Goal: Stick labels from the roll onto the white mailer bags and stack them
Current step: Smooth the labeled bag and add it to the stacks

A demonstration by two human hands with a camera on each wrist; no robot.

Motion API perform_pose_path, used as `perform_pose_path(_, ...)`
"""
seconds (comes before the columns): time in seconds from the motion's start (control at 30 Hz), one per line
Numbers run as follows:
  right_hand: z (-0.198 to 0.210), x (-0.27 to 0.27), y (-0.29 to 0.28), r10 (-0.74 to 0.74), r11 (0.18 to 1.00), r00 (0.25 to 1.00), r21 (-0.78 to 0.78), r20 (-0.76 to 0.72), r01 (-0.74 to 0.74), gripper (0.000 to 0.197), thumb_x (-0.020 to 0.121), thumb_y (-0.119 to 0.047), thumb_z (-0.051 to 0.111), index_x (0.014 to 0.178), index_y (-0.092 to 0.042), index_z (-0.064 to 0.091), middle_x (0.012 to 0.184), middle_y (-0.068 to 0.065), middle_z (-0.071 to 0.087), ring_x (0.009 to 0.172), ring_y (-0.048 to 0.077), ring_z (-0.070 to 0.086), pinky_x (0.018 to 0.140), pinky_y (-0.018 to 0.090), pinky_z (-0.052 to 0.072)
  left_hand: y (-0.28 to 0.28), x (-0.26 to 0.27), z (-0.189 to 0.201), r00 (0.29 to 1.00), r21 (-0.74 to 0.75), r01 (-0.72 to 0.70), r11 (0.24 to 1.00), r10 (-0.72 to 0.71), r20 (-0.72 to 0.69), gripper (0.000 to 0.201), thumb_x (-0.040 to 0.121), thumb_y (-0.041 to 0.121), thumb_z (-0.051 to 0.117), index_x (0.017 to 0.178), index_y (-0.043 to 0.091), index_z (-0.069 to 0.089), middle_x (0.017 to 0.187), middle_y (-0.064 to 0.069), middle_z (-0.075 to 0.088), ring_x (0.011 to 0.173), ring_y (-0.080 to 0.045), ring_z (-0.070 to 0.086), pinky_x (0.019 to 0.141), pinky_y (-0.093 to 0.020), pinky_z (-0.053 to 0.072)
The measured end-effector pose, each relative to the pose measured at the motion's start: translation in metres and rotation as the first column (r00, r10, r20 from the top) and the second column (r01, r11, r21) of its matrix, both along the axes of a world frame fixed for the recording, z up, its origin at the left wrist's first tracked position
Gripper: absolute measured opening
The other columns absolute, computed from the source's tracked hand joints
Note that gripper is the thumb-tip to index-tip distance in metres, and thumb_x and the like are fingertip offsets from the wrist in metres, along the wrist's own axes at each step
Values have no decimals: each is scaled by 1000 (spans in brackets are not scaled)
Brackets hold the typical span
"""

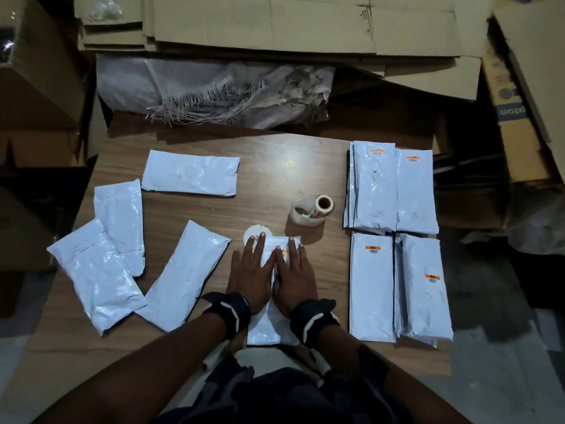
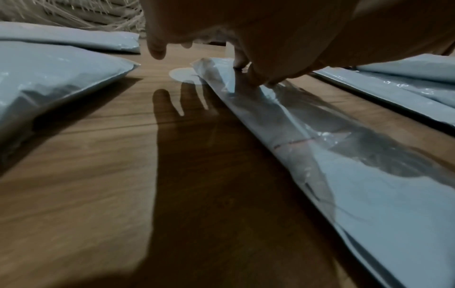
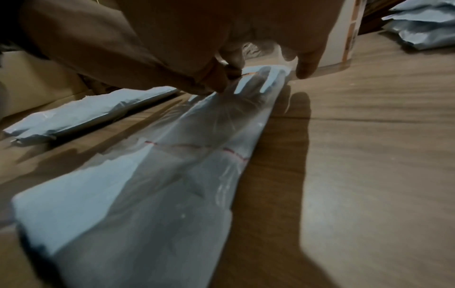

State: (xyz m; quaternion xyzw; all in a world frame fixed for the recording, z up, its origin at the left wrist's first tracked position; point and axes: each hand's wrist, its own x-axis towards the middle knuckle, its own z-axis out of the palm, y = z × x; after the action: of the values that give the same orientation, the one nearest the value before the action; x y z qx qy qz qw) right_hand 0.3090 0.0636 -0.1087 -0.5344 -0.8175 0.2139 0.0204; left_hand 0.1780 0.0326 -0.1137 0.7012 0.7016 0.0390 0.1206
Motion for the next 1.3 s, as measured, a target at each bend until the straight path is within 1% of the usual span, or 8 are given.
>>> perform_pose_path(0.33,5,2,-5,-74,994,984,-65,162,86,78,87,-45,42,150,-3,26,161,20,11,145,41,22,108,50,36,1,2,-4,993,-85,-83,993,76,-91,78,89,44,56,153,10,27,162,-16,5,148,-36,16,101,-53,38)
perform_pose_path(0.5,6,7,-4,46,998,990,-51,131,-40,67,85,-41,41,149,-19,36,159,20,20,142,42,27,101,49,44,0,-3,-2,998,-122,19,992,-27,-64,72,89,43,58,153,24,30,162,-16,4,146,-38,19,96,-54,42)
perform_pose_path(0.63,5,9,-4,-46,990,983,-124,177,69,78,86,-51,33,153,-13,22,161,19,12,145,41,18,112,51,32,0,-3,5,997,-288,-43,957,22,-76,76,98,52,37,156,25,-3,160,-12,-20,148,-37,6,106,-51,33)
perform_pose_path(0.73,14,19,-6,-190,959,978,-198,90,205,82,83,-59,43,148,-10,27,154,18,27,140,38,29,111,46,31,-3,-8,15,991,-296,-129,947,134,-1,89,93,53,46,155,16,-8,160,-17,9,137,-35,31,101,-46,41)
perform_pose_path(0.87,19,38,-11,-351,870,936,-381,-35,312,76,82,-52,59,142,-15,32,133,10,44,121,30,46,98,42,43,-15,-24,17,938,-348,-147,926,242,246,88,83,49,57,151,21,8,127,-9,49,110,-29,54,88,-46,48)
perform_pose_path(1.07,29,39,-19,-432,820,843,-529,-320,219,59,75,-23,69,129,-31,46,123,-8,58,113,13,56,90,32,49,-26,-21,34,845,-444,-69,893,289,450,95,80,34,69,150,41,5,126,-6,45,110,-32,56,89,-39,46)
perform_pose_path(1.2,39,42,-22,-411,827,843,-532,-348,183,66,82,-4,65,141,-20,40,123,-11,46,113,4,43,91,17,34,-31,-18,32,830,-401,-58,914,267,490,104,74,31,73,149,48,3,126,-4,47,108,-29,57,88,-44,51)
perform_pose_path(1.3,40,52,-27,-408,840,837,-510,-365,187,71,84,-3,65,142,-27,31,129,-11,43,119,5,41,93,10,33,-31,-14,35,776,-349,-52,936,257,576,105,69,32,74,146,57,6,129,1,51,108,-20,59,88,-42,53)
